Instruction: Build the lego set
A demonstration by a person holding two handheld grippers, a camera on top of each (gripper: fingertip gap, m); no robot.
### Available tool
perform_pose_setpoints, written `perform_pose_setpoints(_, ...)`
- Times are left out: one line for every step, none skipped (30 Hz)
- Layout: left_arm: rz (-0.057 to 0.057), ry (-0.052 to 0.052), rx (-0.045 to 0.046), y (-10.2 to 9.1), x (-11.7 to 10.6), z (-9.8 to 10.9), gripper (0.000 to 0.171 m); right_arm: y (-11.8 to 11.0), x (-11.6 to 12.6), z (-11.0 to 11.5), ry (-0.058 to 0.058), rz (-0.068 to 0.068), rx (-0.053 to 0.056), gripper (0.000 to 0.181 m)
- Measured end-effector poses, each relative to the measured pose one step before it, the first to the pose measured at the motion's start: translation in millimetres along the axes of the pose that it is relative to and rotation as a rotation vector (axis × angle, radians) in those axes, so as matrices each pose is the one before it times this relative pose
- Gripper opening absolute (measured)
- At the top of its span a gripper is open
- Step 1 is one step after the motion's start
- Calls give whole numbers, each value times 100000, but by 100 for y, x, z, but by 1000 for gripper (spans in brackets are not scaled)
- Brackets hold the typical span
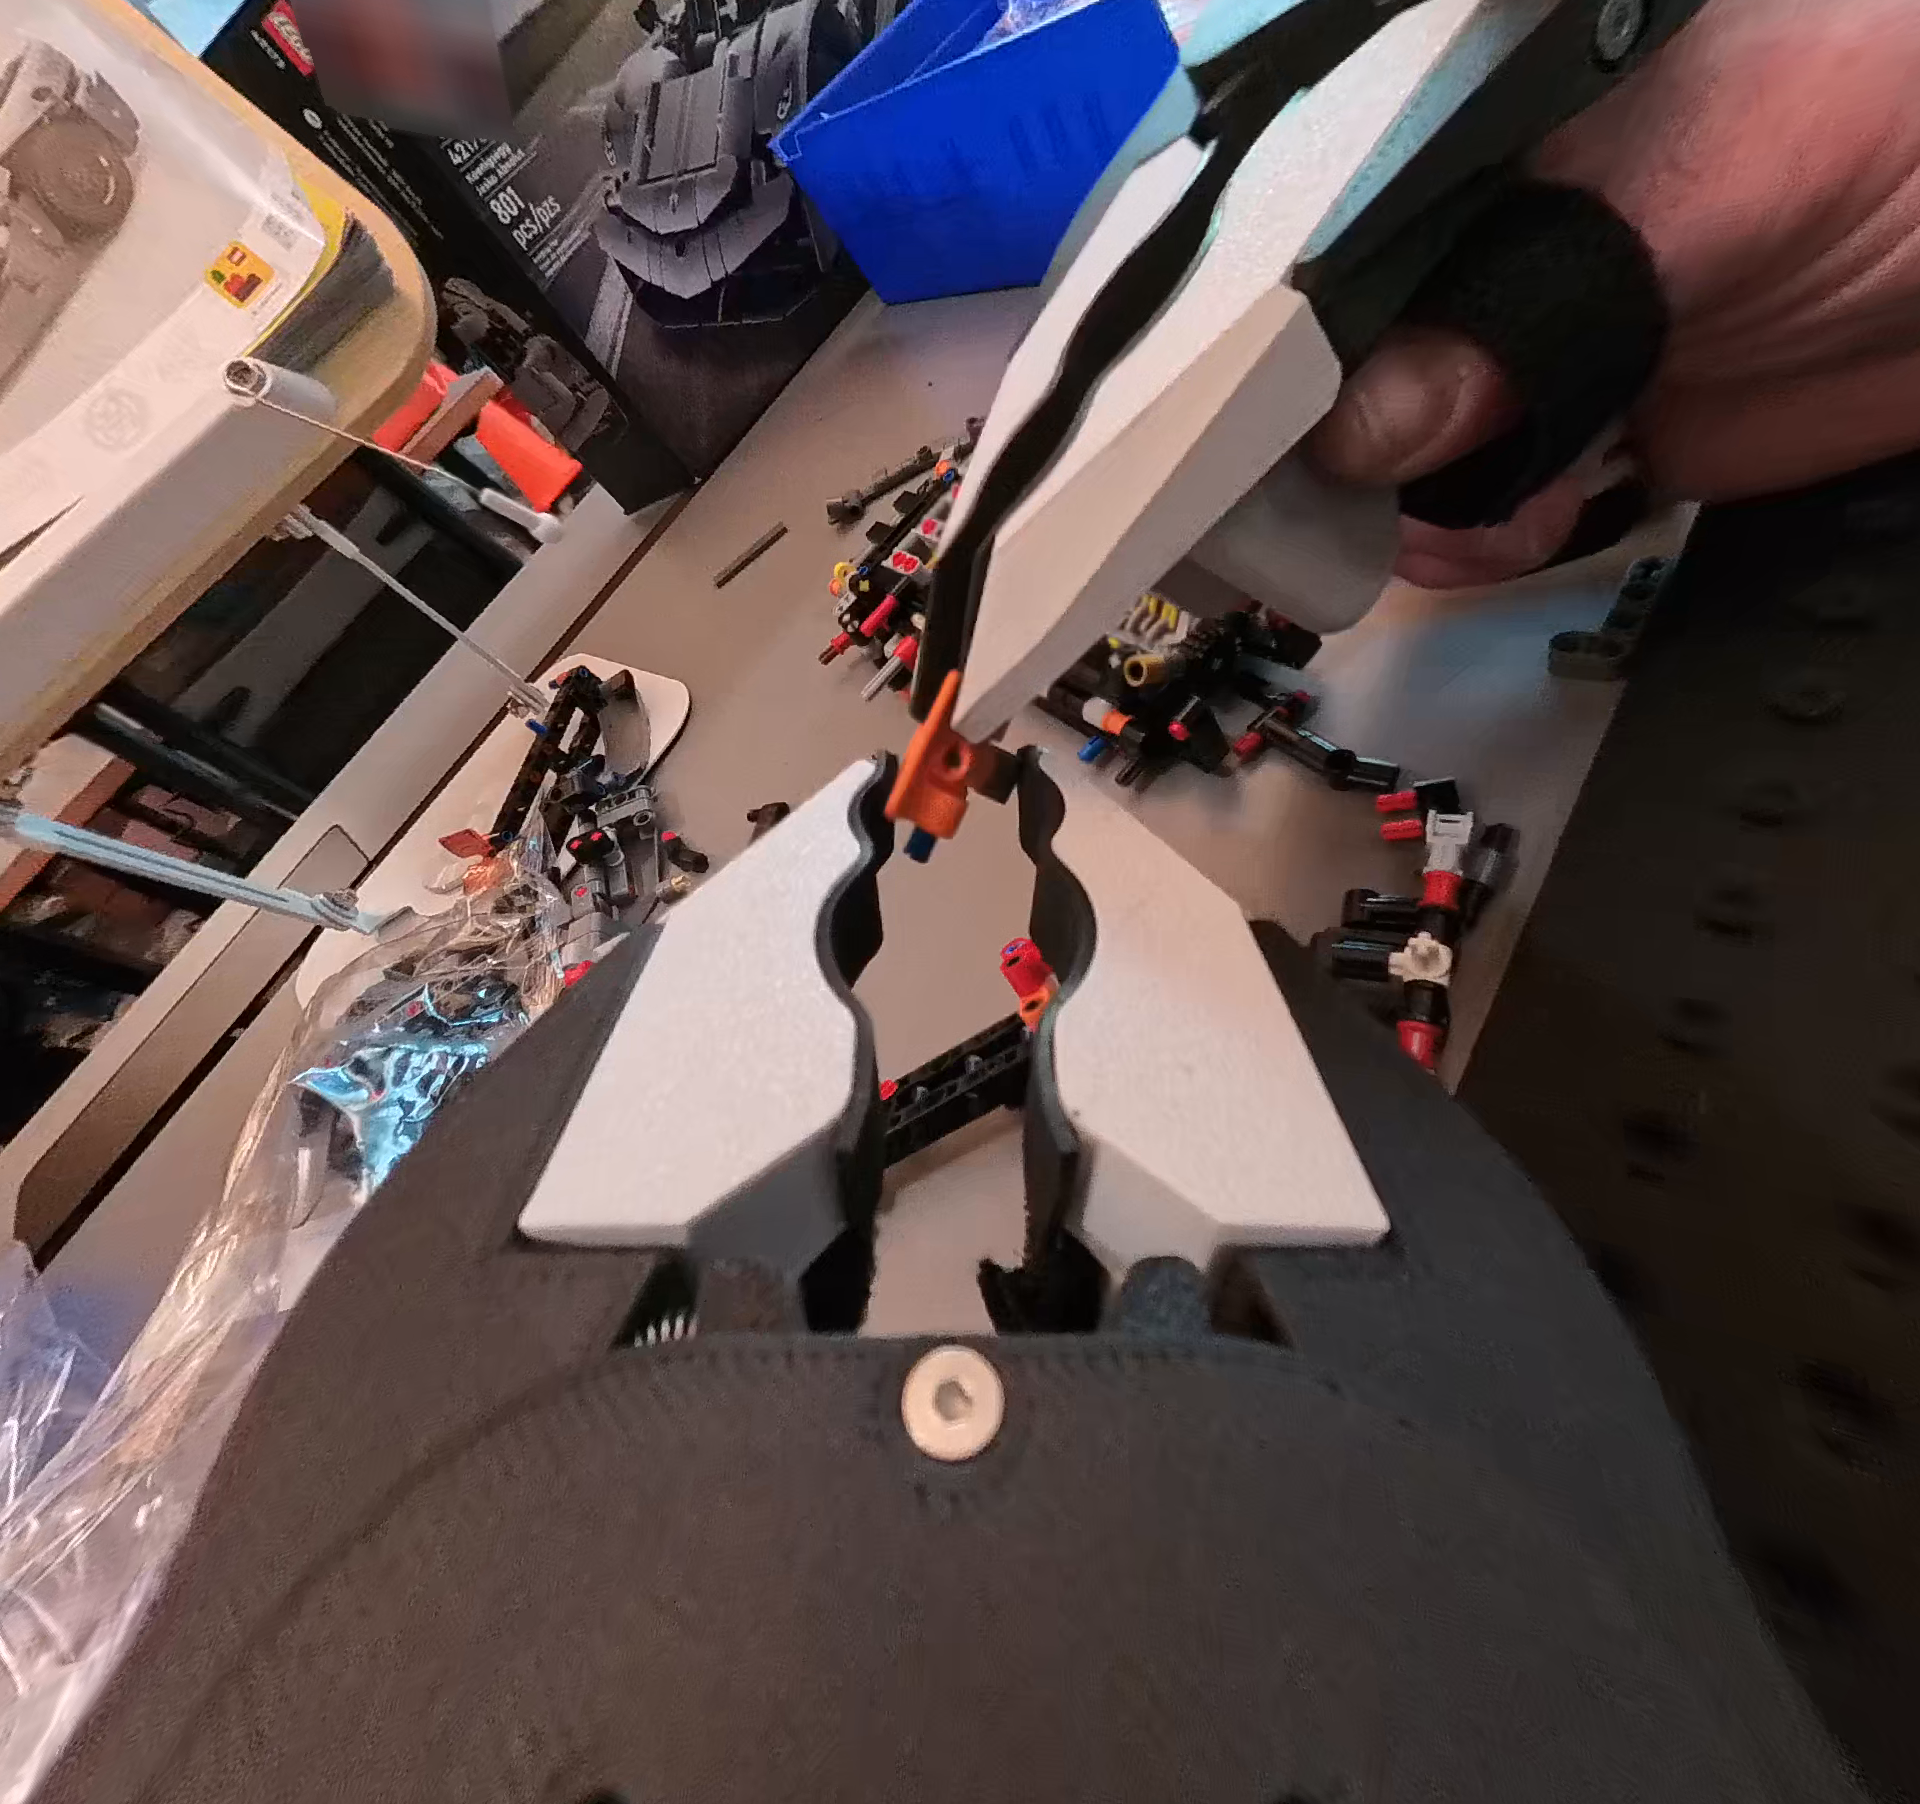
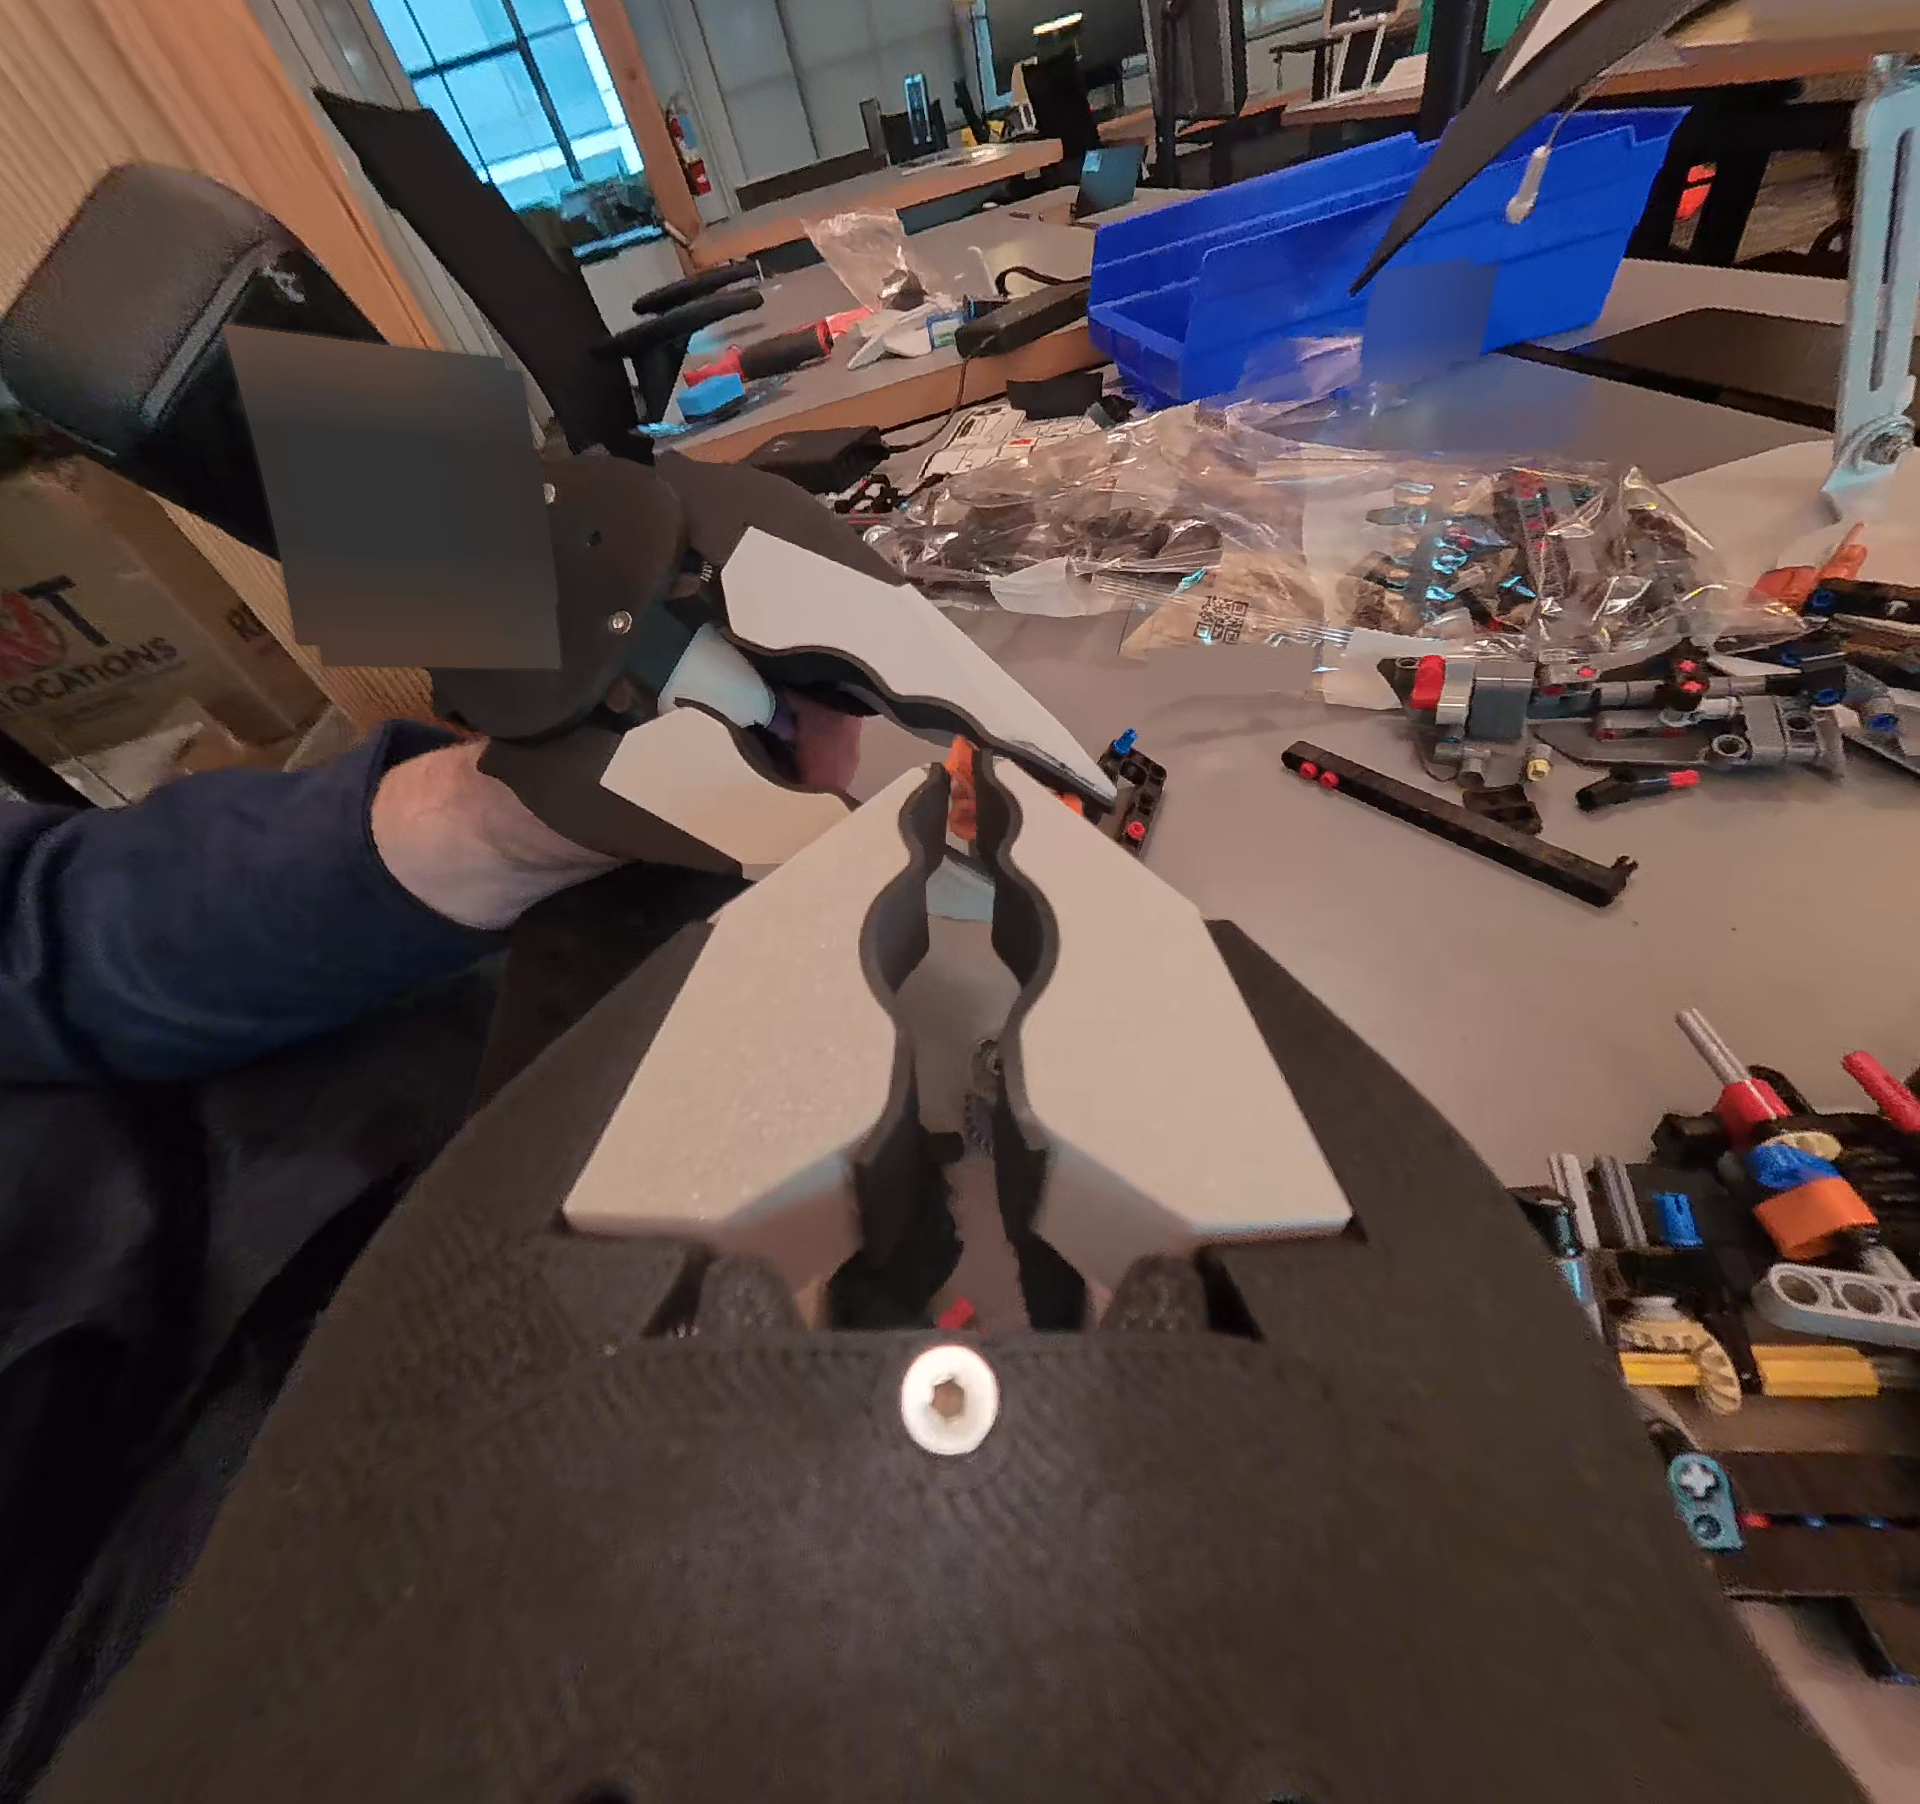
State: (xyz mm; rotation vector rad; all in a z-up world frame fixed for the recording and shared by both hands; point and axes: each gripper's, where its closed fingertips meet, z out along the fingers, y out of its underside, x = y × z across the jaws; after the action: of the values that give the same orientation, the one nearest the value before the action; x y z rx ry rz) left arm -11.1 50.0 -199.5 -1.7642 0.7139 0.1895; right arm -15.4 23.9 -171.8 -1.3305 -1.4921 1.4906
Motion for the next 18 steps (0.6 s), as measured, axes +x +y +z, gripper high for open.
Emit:
perform_pose_setpoints(1836, -674, -1182, 134, 42, 93, 21, 139, -33, 112, 436, -955, -951, 3)
perform_pose_setpoints(1892, -419, -634, 29, 86, 77, 21, 140, -29, 79, 38, -601, -914, 4)
perform_pose_setpoints(1449, 663, 118, -72, 244, 55, 20, 161, -102, 91, -644, -60, -882, 6)
perform_pose_setpoints(1278, 646, -94, -22, 221, 33, 20, 167, -34, 115, -323, 201, -965, 8)
perform_pose_setpoints(1716, -1445, -1190, 112, -83, -17, 20, 220, 105, 66, 471, 163, -1279, 6)
perform_pose_setpoints(1845, -896, -1463, 189, 38, 43, 20, 195, 87, -5, 243, 160, -1336, 5)
perform_pose_setpoints(926, 203, -978, 146, 140, 57, 19, 140, 1, -13, 14, -140, -1093, 5)
perform_pose_setpoints(333, 117, -287, 46, 62, -3, 19, 33, -26, -17, 574, -1027, -534, 5)
perform_pose_setpoints(180, -315, 391, -69, -33, -64, 19, -104, -37, -55, 850, -1701, 13, 4)
perform_pose_setpoints(-447, -123, 842, -142, -27, -81, 19, -141, -81, -85, 156, -864, 532, 4)
perform_pose_setpoints(-819, 12, 977, -143, -36, -112, 19, -185, -49, -92, -642, 854, 1115, 4)
perform_pose_setpoints(-1191, -207, 1050, -148, -99, -117, 20, -232, -41, -95, -984, 1440, 1484, 3)
perform_pose_setpoints(-1216, 198, 1672, -244, -49, -111, 20, -172, -47, -62, -1152, 1470, 1205, 3)
perform_pose_setpoints(-1151, 579, 1026, -116, 7, -50, 20, -83, 7, -27, -767, 1537, 724, 3)
perform_pose_setpoints(-939, 445, 386, -24, 2, 3, 20, -104, 32, -35, -370, 1132, 737, 3)
perform_pose_setpoints(-270, -163, 611, -102, -76, -20, 20, -136, -22, -46, -495, 734, 1023, 3)
perform_pose_setpoints(336, -370, 555, -138, -54, -101, 20, -192, -101, -57, -1038, 1048, 1331, 3)
perform_pose_setpoints(998, -1301, 1320, -266, -174, -203, 19, -289, -169, -123, -1398, 978, 1920, 3)
